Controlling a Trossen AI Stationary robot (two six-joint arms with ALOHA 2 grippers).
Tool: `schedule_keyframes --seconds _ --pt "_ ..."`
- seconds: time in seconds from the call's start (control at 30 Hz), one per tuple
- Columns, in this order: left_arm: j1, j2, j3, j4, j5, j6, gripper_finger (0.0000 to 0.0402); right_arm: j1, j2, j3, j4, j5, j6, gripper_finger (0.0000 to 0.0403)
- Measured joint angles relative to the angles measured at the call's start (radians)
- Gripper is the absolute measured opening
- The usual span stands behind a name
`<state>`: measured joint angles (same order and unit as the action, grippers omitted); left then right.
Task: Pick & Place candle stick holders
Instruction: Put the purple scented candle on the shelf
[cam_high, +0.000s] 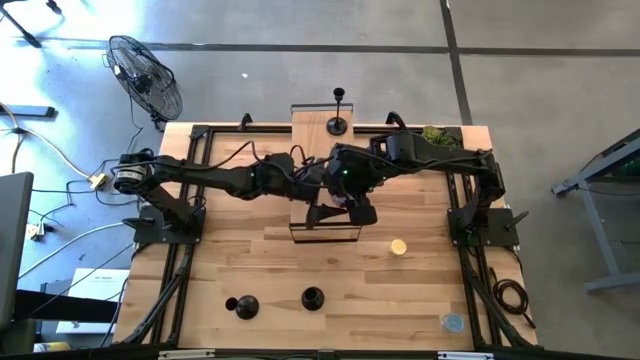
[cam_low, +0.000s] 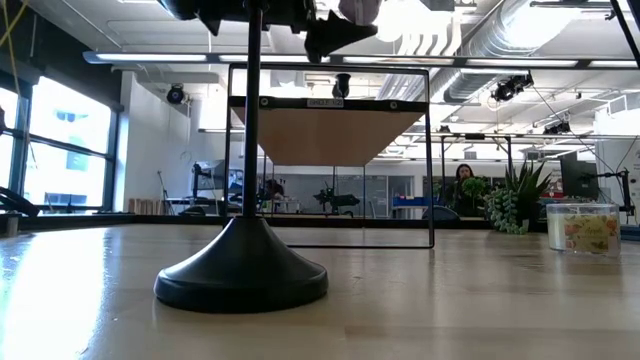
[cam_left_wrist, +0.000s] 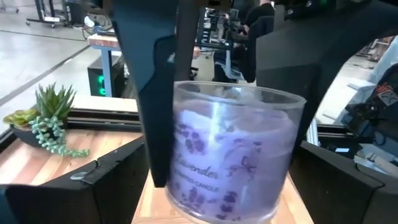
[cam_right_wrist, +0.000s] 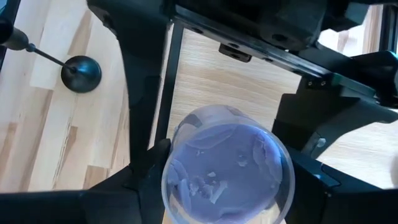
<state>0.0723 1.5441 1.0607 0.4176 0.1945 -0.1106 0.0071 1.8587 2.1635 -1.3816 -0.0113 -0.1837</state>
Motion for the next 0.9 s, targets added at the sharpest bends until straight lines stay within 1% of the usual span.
schedule_keyframes --seconds 0.2,0.37,0.53,0.67,0.77,0.9 --pt "0.0 0.044 0.0 0.003 -0.02 0.0 0.0356 -0.001 0.0 0.0 0.002 0.0 0.0 0.0223" --pt "0.0 0.045 0.0 0.025 -0.046 0.007 0.0356 -0.001 -0.002 0.0 0.002 0.0 -0.008 0.0223" --pt "0.0 0.045 -0.001 0.071 -0.047 0.027 0.0356 -0.001 -0.004 0.0 0.002 0.001 -0.008 0.0223" --pt "0.0 0.045 -0.001 0.074 -0.047 0.027 0.0354 -0.002 -0.003 0.0 0.002 0.002 -0.013 0.0223" --pt "0.0 0.045 -0.001 0.077 -0.047 0.027 0.034 -0.002 -0.003 0.0 0.002 0.002 -0.017 0.0223" --pt "0.0 0.045 0.0 0.077 -0.043 0.03 0.0294 -0.002 -0.003 0.0 0.002 0.008 -0.02 0.0223"
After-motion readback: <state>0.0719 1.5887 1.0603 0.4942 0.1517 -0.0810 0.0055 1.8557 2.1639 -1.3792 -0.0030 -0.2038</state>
